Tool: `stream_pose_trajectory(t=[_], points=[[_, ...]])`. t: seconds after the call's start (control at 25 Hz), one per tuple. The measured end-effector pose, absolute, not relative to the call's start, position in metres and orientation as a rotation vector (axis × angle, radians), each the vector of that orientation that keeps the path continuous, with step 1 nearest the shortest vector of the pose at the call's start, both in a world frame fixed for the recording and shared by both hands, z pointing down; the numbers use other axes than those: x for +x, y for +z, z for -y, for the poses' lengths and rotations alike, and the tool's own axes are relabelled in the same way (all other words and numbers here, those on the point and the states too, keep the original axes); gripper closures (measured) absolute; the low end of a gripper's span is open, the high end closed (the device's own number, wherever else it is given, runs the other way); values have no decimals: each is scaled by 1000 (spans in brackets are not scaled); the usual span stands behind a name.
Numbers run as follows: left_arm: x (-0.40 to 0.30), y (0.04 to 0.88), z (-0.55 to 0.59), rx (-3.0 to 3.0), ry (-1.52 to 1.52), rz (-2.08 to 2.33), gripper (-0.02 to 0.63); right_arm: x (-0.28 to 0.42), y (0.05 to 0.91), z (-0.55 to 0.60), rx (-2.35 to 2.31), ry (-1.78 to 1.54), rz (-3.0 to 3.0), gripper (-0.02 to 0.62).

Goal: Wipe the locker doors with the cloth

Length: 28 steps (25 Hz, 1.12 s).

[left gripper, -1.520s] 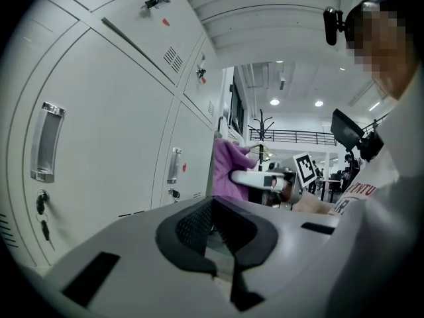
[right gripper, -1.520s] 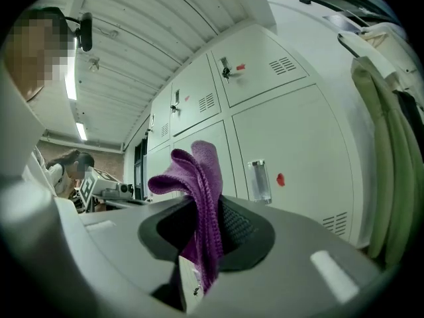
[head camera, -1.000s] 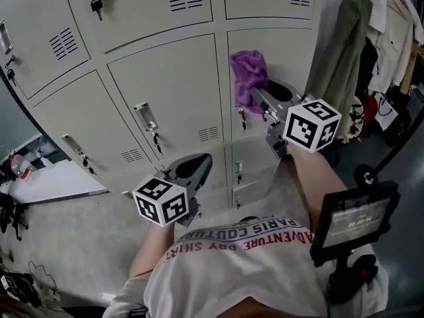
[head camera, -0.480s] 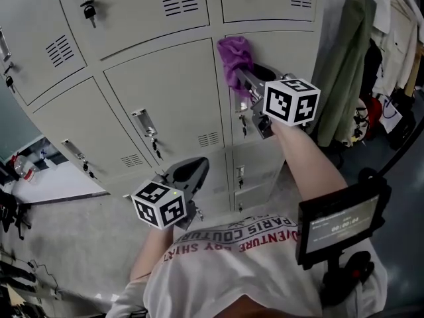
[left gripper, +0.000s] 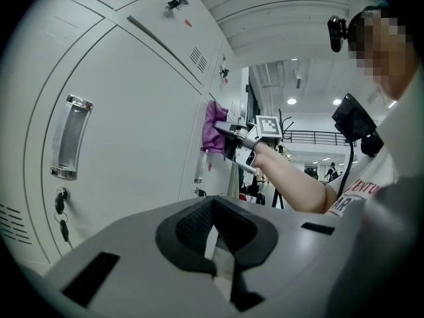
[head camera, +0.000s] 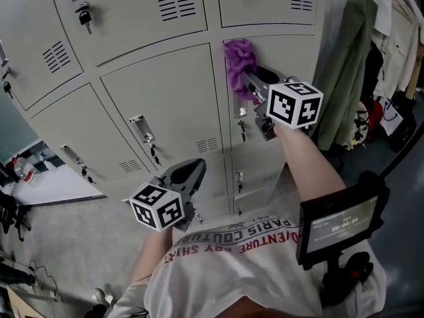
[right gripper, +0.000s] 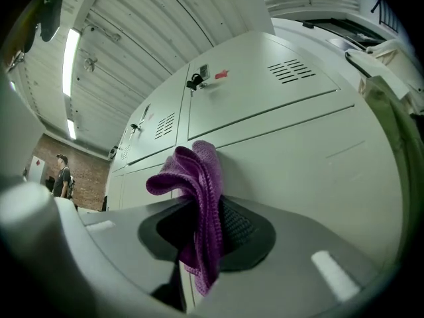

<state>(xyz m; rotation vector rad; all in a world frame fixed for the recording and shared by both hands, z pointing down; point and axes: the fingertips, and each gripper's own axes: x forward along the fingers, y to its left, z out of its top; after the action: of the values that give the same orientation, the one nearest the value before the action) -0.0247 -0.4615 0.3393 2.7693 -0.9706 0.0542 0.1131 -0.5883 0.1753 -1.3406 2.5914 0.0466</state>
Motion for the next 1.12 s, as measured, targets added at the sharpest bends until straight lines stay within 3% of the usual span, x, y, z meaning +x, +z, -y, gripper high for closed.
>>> stream_pose_trajectory(t=[0.8,1.12], points=[[-26,349,463,2741,73,968,606,321,176,606,-1808,64,-2232,517],[-24,353,453,2736,87,963,606,338,178,604,-1873,71,-2201,518]])
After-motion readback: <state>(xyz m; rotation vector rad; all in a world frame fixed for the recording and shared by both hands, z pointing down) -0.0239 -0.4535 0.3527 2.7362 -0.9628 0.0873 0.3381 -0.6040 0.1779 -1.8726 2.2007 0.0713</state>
